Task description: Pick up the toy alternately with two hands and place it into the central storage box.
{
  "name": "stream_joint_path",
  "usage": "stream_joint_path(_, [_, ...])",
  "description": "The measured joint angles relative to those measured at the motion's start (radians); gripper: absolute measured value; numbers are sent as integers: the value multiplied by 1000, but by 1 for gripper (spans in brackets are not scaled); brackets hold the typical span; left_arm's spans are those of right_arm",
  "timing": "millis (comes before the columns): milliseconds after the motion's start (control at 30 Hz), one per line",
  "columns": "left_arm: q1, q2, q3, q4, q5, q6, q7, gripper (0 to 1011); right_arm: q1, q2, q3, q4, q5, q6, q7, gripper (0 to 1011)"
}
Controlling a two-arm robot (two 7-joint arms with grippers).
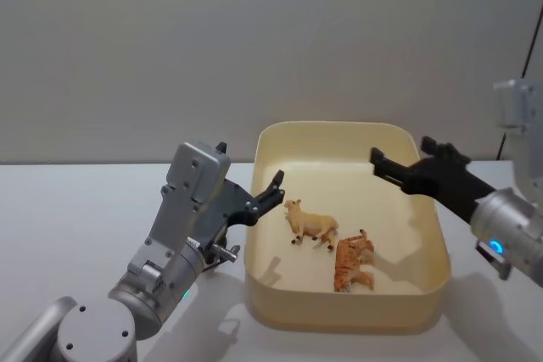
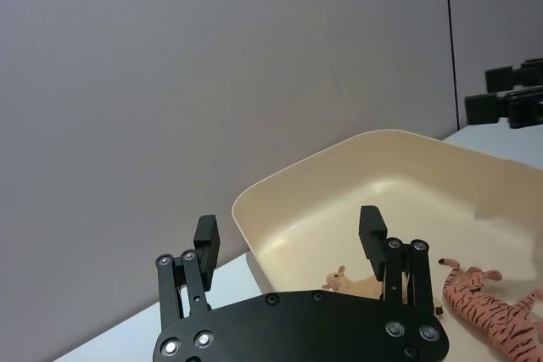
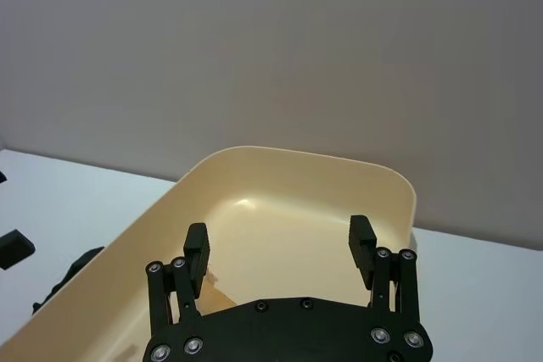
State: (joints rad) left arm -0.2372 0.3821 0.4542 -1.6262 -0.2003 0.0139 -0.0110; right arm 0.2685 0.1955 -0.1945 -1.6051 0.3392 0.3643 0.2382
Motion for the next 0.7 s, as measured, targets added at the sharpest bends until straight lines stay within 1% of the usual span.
stream_joint_path(67, [0,0,0,0,0,0,0,1001,-18,13,9,-19,14,1,-11,1001])
stream_joint_path(300, [0,0,0,0,0,0,0,1001,-55,39,28,-59,41,3,-32,1001])
stream_joint_path(700, [0,0,0,0,0,0,0,1001,-87,61,43,-92,63,4,-50,1001])
